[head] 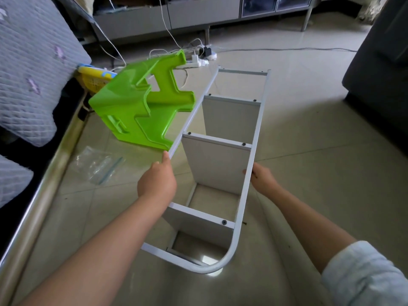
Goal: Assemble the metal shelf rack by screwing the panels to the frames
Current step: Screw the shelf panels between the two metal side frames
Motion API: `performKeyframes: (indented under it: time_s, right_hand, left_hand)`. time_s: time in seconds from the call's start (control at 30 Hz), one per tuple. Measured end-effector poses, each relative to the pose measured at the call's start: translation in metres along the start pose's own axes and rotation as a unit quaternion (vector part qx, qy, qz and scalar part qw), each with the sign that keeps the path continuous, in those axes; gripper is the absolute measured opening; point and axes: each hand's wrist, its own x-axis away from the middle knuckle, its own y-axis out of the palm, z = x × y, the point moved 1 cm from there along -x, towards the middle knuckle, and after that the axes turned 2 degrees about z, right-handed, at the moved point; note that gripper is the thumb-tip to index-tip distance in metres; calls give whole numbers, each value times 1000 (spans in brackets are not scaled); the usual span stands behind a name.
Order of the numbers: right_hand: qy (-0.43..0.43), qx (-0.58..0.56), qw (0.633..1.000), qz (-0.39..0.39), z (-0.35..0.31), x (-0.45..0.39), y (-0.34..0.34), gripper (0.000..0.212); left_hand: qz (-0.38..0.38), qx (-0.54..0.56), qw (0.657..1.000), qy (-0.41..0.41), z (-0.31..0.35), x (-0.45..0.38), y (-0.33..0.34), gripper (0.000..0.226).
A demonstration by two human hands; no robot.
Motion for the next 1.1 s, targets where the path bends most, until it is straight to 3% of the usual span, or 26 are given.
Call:
performKeyframes:
  time_s: [0.37, 0.47, 0.6, 1.1]
  right_hand:
    - [33, 0, 999, 13, 38, 27, -42, 26]
    - [41, 0, 999, 5, 53, 35, -58, 18]
    - [50, 18, 998, 28, 78, 45, -81, 42]
    - [68, 5, 996, 62, 103, 80, -95, 43]
  left_hand:
    - [-24, 13, 1000, 2, 55, 32, 3, 60]
    - [-27, 20, 999, 6, 78, 38, 5, 60]
    - [-31, 34, 998, 29, 109, 48, 9, 60]
    - [-37, 34, 996, 72, 121, 80, 14, 60]
